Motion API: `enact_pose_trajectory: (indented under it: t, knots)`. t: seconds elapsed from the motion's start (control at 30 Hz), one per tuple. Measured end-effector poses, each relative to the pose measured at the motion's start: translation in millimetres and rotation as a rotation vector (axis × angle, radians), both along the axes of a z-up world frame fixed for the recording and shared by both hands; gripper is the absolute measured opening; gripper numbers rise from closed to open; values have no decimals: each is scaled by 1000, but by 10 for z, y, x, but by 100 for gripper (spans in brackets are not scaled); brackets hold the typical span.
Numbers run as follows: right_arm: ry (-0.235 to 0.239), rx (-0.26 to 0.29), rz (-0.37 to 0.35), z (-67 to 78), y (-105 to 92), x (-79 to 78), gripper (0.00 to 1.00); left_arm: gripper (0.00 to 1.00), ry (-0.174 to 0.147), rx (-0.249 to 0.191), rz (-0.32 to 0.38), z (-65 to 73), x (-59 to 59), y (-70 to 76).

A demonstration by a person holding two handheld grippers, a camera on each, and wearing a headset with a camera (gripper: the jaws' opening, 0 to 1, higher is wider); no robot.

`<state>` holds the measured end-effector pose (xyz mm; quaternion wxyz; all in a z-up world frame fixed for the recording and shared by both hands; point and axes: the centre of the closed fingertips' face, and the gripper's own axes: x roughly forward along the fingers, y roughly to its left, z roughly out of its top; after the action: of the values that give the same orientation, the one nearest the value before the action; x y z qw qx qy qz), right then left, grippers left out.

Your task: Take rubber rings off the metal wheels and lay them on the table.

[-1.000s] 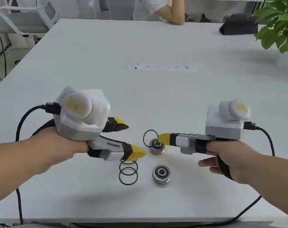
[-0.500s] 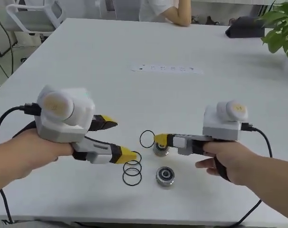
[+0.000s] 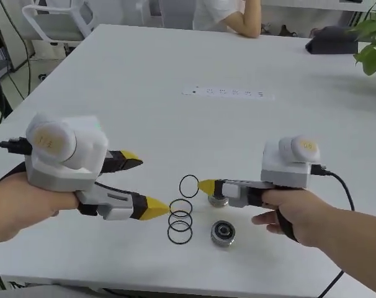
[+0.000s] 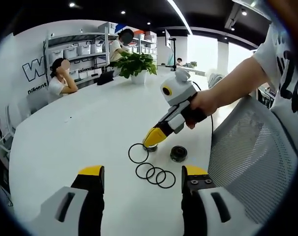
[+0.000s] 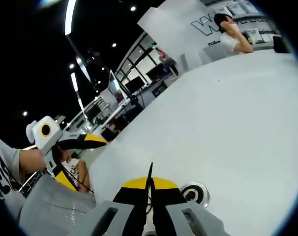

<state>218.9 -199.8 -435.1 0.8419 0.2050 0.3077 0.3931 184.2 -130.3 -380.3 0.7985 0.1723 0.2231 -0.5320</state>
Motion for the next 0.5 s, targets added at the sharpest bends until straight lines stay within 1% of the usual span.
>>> enact_pose_trajectory:
  t: [0.2, 0.5]
  knots:
    - [9, -5, 18, -35, 94, -19, 0, 61, 5, -9, 20, 12, -6, 70]
    - [31, -17, 27, -122, 166, -31, 0, 62, 13, -11, 42, 3, -30, 170]
